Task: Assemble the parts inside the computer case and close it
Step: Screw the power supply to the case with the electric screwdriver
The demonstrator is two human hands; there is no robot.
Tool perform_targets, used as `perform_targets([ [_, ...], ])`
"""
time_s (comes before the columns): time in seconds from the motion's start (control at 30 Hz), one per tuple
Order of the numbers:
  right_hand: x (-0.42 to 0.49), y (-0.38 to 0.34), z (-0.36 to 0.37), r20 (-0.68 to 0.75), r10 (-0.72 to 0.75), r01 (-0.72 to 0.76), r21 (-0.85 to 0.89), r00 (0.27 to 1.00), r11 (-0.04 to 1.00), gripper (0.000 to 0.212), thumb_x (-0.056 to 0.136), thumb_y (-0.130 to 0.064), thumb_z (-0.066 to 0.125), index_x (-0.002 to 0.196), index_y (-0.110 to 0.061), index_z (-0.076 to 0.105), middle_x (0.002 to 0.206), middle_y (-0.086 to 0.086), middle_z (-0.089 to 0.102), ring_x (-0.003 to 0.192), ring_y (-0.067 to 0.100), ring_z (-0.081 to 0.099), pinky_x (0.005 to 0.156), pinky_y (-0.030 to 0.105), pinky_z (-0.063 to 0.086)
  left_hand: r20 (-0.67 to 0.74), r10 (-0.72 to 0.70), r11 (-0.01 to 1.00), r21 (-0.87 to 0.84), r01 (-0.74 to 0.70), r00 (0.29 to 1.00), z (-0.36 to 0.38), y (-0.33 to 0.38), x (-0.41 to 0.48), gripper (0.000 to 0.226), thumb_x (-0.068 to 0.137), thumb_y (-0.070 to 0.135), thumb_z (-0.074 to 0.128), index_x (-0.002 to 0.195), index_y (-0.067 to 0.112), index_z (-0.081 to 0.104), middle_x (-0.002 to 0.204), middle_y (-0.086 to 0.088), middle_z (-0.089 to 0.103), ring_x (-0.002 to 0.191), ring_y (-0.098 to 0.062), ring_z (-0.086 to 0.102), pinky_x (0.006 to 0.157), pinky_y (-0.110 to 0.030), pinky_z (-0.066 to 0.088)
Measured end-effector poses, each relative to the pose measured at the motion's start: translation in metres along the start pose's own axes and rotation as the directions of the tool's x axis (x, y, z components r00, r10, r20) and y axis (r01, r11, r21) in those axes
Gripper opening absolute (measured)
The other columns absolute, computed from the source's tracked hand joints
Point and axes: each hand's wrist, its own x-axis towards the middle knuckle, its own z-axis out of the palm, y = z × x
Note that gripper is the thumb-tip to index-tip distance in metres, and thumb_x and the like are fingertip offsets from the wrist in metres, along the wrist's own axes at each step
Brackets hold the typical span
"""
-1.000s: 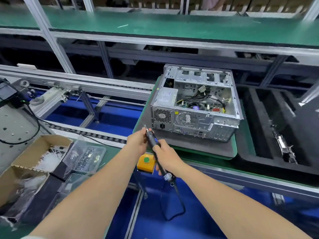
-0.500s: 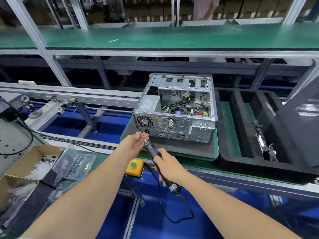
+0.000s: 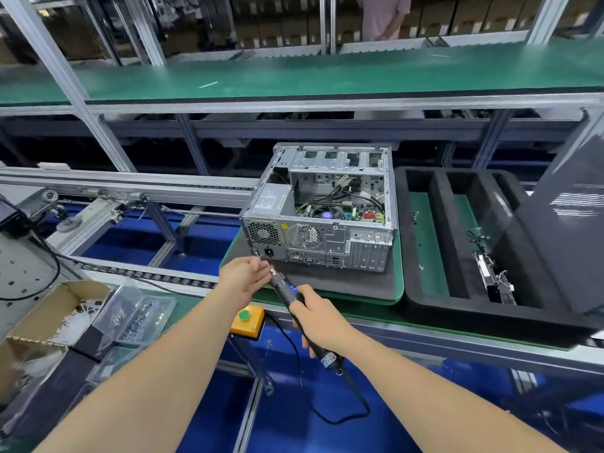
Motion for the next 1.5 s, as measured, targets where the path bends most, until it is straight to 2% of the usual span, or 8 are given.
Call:
perform_targets([
  [0.07,0.000,0.001,0.000,-0.001,0.012,-0.012,0.066,1.000,0.998,0.023,0.102,-0.035,0.041,0.123,-0.027,0.046,0.102,0.024,0.066,0.051,0.023,0.062,0.043,0.035,0.054,-0.078,0.052,0.985,0.170,-0.038,0.996,-0.009,-0.002,0.006,0.018,0.096,-0.006,0.051,0.097,0.005,0.066,0.114,-0.015,0.072,0.098,-0.025,0.073,0.069,-0.036,0.060],
  [0.2,0.002,-0.003,0.005,-0.029,0.038,-0.028,0.293,0.999,0.956,0.028,0.102,-0.028,0.042,0.129,-0.029,0.048,0.106,0.009,0.072,0.056,0.028,0.061,0.045,0.035,0.052,0.014,-0.035,0.920,0.392,0.027,0.999,-0.015,-0.001,0.002,0.019,0.096,-0.002,0.053,0.104,0.004,0.070,0.102,-0.010,0.077,0.092,-0.024,0.076,0.079,-0.044,0.061],
  [0.33,0.007,-0.009,0.007,-0.015,0.049,-0.038,0.423,0.999,0.905,0.026,0.104,-0.027,0.039,0.129,-0.031,0.046,0.072,0.019,0.062,0.054,0.031,0.060,0.047,0.038,0.053,0.202,-0.088,0.769,0.637,-0.062,0.975,-0.023,-0.003,-0.007,0.010,0.099,0.010,0.061,0.096,0.010,0.071,0.098,-0.003,0.079,0.092,-0.019,0.076,0.087,-0.044,0.058],
  [0.4,0.011,-0.011,0.006,0.011,0.073,-0.071,0.432,0.997,0.899,0.024,0.103,-0.027,0.039,0.126,-0.029,0.046,0.070,0.020,0.059,0.053,0.031,0.061,0.047,0.039,0.054,0.250,-0.094,0.779,0.622,-0.085,0.964,-0.028,-0.006,-0.005,0.010,0.099,0.012,0.063,0.093,0.012,0.071,0.099,-0.003,0.079,0.095,-0.019,0.075,0.088,-0.043,0.058],
  [0.63,0.021,-0.006,0.014,-0.078,0.092,-0.053,0.408,0.993,0.912,0.027,0.102,-0.023,0.039,0.128,-0.022,0.046,0.126,-0.004,0.069,0.056,0.033,0.059,0.049,0.039,0.054,0.158,-0.047,0.839,0.542,-0.046,0.986,-0.046,-0.007,0.008,0.011,0.100,0.012,0.061,0.101,0.011,0.071,0.098,0.001,0.079,0.096,-0.017,0.075,0.091,-0.044,0.059],
  [0.9,0.022,-0.019,0.026,-0.103,-0.005,0.039,0.326,0.995,0.945,0.027,0.101,-0.029,0.059,0.125,-0.026,0.049,0.115,0.003,0.069,0.051,0.031,0.063,0.045,0.035,0.053,0.259,-0.173,0.924,0.377,0.065,0.950,-0.048,0.000,0.011,0.016,0.102,0.012,0.058,0.111,0.002,0.067,0.109,-0.012,0.076,0.098,-0.026,0.075,0.090,-0.045,0.059],
  [1.17,0.032,-0.023,0.032,-0.280,0.067,0.006,0.252,0.958,0.968,0.061,0.090,-0.026,0.082,0.134,-0.026,0.040,0.108,-0.003,0.071,0.050,0.022,0.064,0.050,0.036,0.058,0.421,-0.275,0.858,0.513,0.023,0.864,-0.056,0.008,0.013,0.011,0.102,0.011,0.056,0.099,0.007,0.066,0.113,-0.011,0.075,0.105,-0.027,0.073,0.093,-0.042,0.058],
  [1.5,0.036,-0.020,0.036,-0.297,0.059,-0.011,0.161,0.953,0.987,0.055,0.093,-0.020,0.075,0.132,-0.032,0.039,0.105,0.007,0.065,0.052,0.019,0.065,0.052,0.034,0.060,0.454,-0.273,0.780,0.621,-0.081,0.848,-0.061,0.002,0.016,0.013,0.100,0.014,0.060,0.096,0.012,0.072,0.111,-0.005,0.076,0.103,-0.021,0.074,0.085,-0.036,0.060],
])
